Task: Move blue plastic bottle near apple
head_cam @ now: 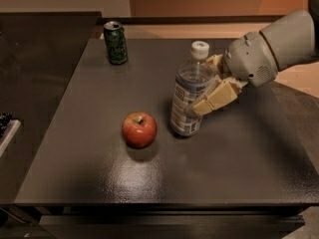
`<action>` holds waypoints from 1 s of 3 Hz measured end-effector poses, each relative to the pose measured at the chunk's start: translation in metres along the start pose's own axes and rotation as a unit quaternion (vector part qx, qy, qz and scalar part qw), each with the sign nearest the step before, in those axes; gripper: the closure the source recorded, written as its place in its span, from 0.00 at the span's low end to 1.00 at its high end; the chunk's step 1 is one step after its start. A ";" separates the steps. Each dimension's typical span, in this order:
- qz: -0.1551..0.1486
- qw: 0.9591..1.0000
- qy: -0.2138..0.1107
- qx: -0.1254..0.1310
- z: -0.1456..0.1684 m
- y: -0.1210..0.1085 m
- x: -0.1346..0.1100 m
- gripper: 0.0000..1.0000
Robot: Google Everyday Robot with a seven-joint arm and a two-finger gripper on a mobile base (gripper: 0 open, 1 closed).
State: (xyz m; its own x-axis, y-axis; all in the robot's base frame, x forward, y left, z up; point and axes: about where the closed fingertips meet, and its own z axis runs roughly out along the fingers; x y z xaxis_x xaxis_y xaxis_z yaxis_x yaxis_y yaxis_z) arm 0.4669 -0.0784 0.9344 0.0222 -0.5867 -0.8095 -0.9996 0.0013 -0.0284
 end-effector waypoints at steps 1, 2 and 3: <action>-0.004 1.000 0.004 -0.012 0.012 0.004 0.001 0.61; -0.005 1.000 0.008 -0.021 0.019 0.006 0.001 0.35; -0.005 1.000 0.006 -0.030 0.023 0.008 -0.001 0.13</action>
Offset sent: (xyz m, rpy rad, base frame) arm -0.0079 0.0174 -0.0183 -0.0248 0.0300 0.0486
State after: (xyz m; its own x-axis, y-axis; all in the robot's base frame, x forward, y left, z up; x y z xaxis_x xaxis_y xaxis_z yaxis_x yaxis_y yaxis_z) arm 0.4598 -0.0593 0.9210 0.0331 -0.5961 -0.8022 -0.9986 -0.0528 -0.0020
